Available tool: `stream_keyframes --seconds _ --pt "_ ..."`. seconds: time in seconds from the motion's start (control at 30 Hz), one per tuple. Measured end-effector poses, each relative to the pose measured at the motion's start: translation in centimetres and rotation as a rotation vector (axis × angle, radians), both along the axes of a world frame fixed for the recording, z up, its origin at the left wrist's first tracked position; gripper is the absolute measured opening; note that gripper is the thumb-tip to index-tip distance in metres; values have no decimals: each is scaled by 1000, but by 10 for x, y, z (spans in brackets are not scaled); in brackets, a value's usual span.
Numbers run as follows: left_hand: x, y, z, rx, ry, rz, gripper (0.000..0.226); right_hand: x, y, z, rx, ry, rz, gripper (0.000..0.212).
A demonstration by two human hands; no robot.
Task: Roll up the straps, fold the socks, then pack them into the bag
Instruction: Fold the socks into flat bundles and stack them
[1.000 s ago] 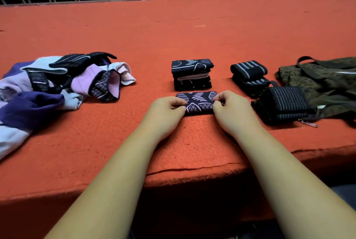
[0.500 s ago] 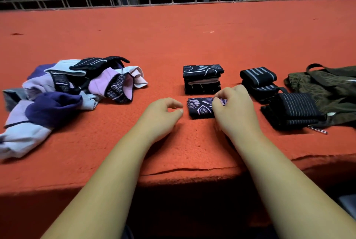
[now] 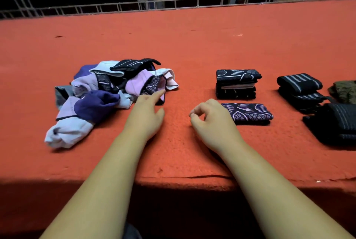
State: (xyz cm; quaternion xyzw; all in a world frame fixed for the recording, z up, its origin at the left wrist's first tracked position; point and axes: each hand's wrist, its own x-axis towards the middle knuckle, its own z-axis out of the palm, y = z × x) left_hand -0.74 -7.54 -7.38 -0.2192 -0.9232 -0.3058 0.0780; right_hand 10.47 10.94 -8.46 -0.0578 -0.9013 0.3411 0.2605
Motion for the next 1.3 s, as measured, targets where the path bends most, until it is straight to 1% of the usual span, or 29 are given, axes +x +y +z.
stream_keyframes --seconds 0.1,0.17,0.27,0.33,0.43,0.53,0.6,0.67,0.73,0.83,0.9,0.97,1.0,1.07,1.1,1.13,1.2,1.23,1.3 --pt "-7 11 -14 -184 30 84 60 -6 -4 -6 29 -49 12 7" --pt "-11 14 -16 -223 11 126 61 -7 -3 -8 36 -62 10 7" --pt "-17 14 -17 -251 22 120 67 -5 0 -7 31 -69 9 9" --pt "-18 13 -15 -184 66 88 66 -5 0 -7 13 -62 4 10" --pt "-9 10 -5 12 176 68 45 -3 1 -5 -69 -37 -12 9" --pt "8 5 7 100 254 76 24 0 3 -1 -160 7 -51 8" --pt "24 -1 13 159 248 81 24 4 3 4 -245 20 -91 15" --pt "42 -7 17 229 229 56 25 8 3 9 -289 24 -137 27" --pt "58 -17 23 289 181 -28 27 12 3 13 -272 -4 -152 36" --pt "78 -32 32 366 -22 -251 32 18 -1 15 -212 -133 -114 56" --pt "83 -37 33 442 -155 -320 28 21 -4 15 -166 -210 -84 60" --pt "82 -37 32 504 -209 -318 23 24 -7 18 -148 -261 -66 57" --pt "79 -36 31 482 -169 -301 19 25 -8 20 -150 -284 -61 56" --pt "67 -34 27 314 58 -295 7 26 -9 24 -146 -327 -43 50" --pt "60 -32 25 214 160 -322 7 26 -9 25 -140 -350 -22 45" --pt "53 -29 23 132 223 -359 14 26 -8 24 -136 -373 9 38" --pt "42 -22 18 38 237 -410 26 25 -6 21 -134 -401 85 23" --pt "38 -19 16 11 250 -423 28 25 -5 19 -128 -400 116 17" --pt "33 -14 15 -34 306 -416 23 26 -4 18 -125 -377 159 10"
